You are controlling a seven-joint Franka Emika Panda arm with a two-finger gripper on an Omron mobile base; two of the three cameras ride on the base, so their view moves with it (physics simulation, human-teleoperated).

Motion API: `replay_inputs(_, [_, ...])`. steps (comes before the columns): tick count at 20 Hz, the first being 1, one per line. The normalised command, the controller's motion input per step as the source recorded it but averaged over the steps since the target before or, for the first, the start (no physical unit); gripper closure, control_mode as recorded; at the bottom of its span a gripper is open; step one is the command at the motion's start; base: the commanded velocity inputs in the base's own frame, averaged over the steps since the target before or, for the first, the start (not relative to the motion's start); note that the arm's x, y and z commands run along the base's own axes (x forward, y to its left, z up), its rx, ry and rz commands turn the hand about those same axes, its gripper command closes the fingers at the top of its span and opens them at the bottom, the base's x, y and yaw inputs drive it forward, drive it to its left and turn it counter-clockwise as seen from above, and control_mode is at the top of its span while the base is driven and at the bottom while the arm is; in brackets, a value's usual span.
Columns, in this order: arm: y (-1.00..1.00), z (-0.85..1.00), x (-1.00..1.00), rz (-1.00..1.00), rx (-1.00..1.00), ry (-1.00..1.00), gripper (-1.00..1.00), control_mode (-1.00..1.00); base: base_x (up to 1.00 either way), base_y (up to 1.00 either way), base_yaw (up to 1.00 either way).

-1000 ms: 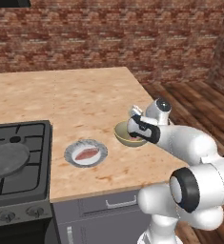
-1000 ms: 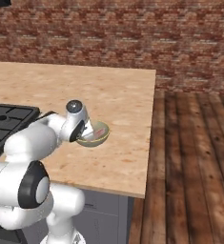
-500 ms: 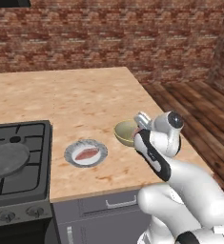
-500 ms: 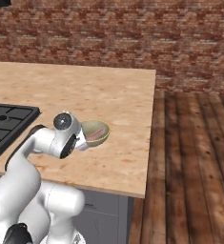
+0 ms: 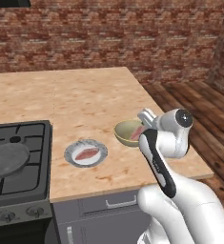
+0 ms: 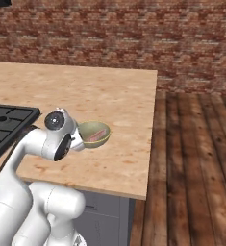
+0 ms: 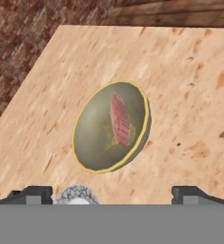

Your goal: Place one of the steaks on the plate and the other in the bowl. Then place the bowl in the fridge.

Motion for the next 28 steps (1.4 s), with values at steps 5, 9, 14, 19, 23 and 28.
replay_inputs(5, [0.00,0.05,-0.51,0.00,-0.01,0.17,-1.00,-1.00,0.00,0.00,0.00])
replay_inputs(9, [0.00,0.00,-0.53,0.01,-0.03,0.19,-1.00,-1.00,0.00,0.00,0.00])
replay_inputs(14, [0.00,0.00,-0.55,0.04,0.00,0.03,-1.00,-1.00,0.00,0.00,0.00])
replay_inputs(19, [0.00,0.00,-0.46,0.03,0.00,0.00,-1.00,-1.00,0.00,0.00,0.00])
replay_inputs(23, [0.00,0.00,0.00,0.00,0.00,0.00,-1.00,1.00,-0.45,0.00,-0.04])
replay_inputs(28, [0.00,0.00,0.00,0.00,0.00,0.00,-1.00,1.00,-0.30,0.00,-0.23])
